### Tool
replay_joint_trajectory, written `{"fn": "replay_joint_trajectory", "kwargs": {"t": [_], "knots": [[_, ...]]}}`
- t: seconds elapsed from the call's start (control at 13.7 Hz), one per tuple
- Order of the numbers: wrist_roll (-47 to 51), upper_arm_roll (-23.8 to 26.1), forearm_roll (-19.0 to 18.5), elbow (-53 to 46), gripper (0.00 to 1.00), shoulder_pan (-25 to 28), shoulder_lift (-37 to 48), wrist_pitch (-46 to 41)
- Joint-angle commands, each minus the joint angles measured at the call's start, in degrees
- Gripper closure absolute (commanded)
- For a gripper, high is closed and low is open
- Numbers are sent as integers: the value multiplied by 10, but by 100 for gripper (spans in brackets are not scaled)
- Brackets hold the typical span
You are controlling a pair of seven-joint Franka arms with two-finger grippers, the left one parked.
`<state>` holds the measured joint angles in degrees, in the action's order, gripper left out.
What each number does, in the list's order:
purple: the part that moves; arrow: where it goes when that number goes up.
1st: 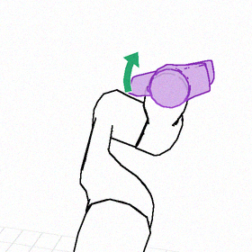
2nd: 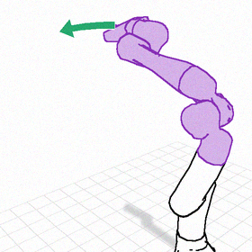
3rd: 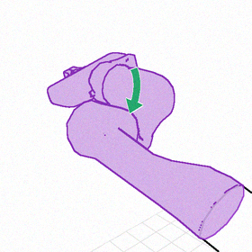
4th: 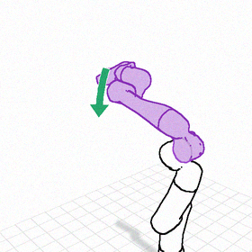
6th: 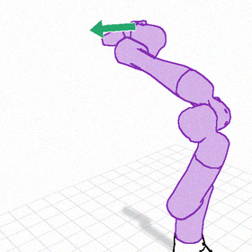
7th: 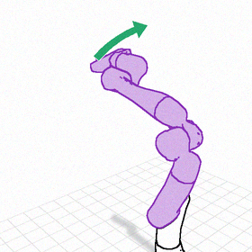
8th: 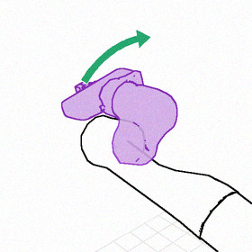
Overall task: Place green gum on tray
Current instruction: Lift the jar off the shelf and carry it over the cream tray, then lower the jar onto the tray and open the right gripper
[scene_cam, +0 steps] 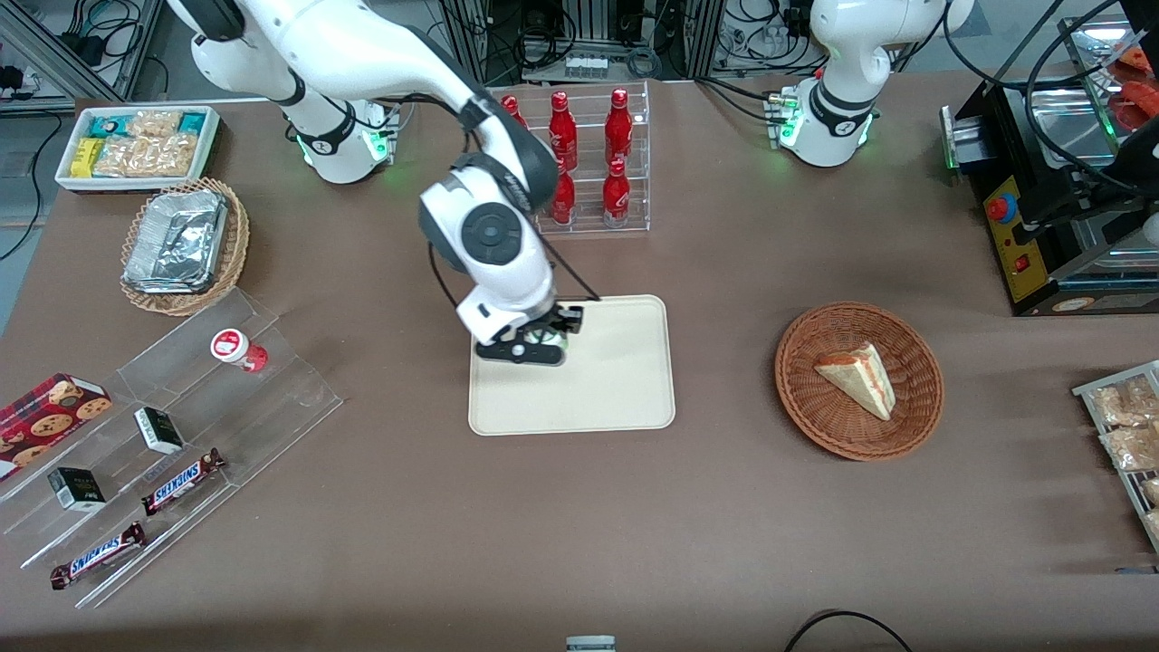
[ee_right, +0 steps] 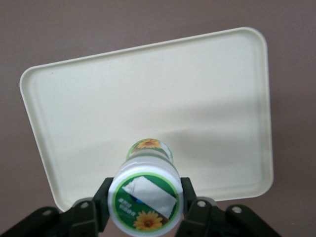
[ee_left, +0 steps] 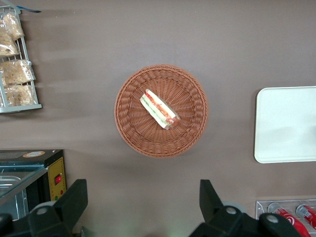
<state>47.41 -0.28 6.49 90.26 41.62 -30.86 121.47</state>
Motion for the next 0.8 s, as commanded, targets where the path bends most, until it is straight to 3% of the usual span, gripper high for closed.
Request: {"fn": "replay_joint_trajectory", "kwargs": {"t": [0.0,0.15,0.73], "knots": [[42,-8,-24,-47,100,21,-55,15],[70,-8,-54,-47,100,35,-75,38],[74,-10,-77,-47,100,45,-109,67]]}}
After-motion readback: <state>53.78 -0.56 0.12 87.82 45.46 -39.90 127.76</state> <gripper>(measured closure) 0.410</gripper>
